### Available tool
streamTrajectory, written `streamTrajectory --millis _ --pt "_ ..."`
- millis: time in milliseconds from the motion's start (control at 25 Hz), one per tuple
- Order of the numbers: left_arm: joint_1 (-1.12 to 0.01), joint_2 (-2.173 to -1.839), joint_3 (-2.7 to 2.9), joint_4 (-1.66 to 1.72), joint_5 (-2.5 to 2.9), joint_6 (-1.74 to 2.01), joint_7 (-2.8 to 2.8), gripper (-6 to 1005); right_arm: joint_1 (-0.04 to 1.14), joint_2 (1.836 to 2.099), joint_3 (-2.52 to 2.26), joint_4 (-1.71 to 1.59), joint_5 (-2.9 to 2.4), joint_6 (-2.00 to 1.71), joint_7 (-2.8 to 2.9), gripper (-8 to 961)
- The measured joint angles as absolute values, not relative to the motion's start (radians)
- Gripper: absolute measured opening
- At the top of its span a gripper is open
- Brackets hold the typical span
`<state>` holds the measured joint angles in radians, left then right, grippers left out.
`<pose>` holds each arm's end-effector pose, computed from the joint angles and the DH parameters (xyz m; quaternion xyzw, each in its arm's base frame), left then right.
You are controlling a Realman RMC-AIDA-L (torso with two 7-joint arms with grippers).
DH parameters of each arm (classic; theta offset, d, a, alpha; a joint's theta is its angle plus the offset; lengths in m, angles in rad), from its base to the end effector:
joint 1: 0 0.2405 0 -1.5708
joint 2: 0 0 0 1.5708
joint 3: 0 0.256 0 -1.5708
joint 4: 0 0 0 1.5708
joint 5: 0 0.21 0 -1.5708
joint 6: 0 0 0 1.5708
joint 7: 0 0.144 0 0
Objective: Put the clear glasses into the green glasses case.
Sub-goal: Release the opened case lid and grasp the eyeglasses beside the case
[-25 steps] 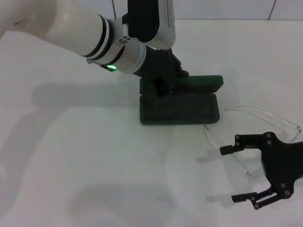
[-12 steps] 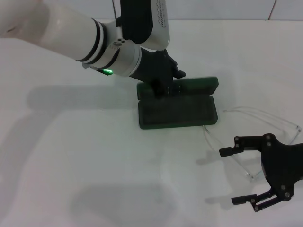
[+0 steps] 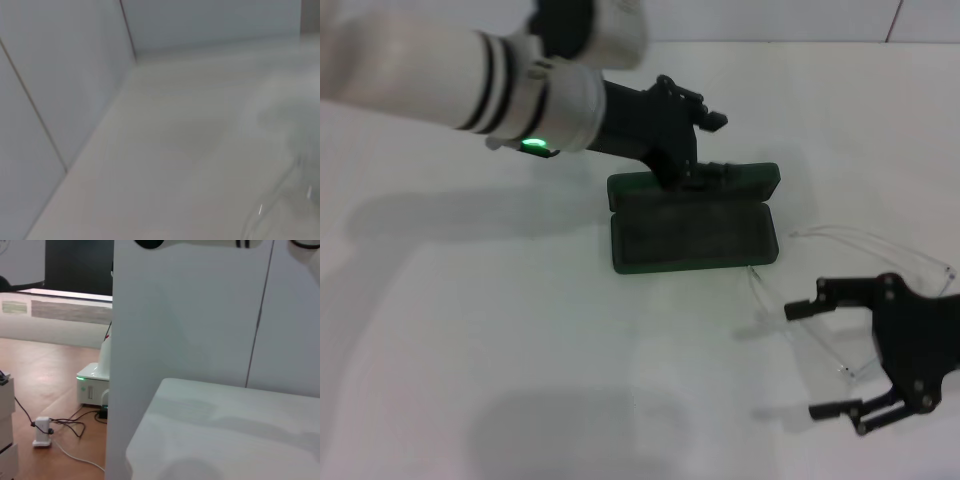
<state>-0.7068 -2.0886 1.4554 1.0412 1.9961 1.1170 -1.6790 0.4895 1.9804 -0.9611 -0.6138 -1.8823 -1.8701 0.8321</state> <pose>-0.1123 0.3864 -0.0582 -0.9884 0.0278 -0.0591 0.1368 0.2534 0.2776 0.0084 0.9618 0.0999 -0.2548 0.0001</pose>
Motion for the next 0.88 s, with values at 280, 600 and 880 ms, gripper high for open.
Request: streamTrajectory --millis 280,600,880 --pt "-0.451 -2.088 1.361 1.070 1.515 1.254 -1.377 555 0.494 1.962 -0.901 -0.816 -1.880 -1.885 1.021 854" --pt "-0.251 -2.089 1.359 0.822 1.128 1.330 -1.034 565 0.587 1.942 -0.906 -1.229 -2.143 -2.012 1.355 853" --pt "-0.264 -2.088 1.272 0.598 1.049 1.443 -0.927 567 0.713 1.949 -0.945 -1.317 -2.383 -2.092 1.461 852"
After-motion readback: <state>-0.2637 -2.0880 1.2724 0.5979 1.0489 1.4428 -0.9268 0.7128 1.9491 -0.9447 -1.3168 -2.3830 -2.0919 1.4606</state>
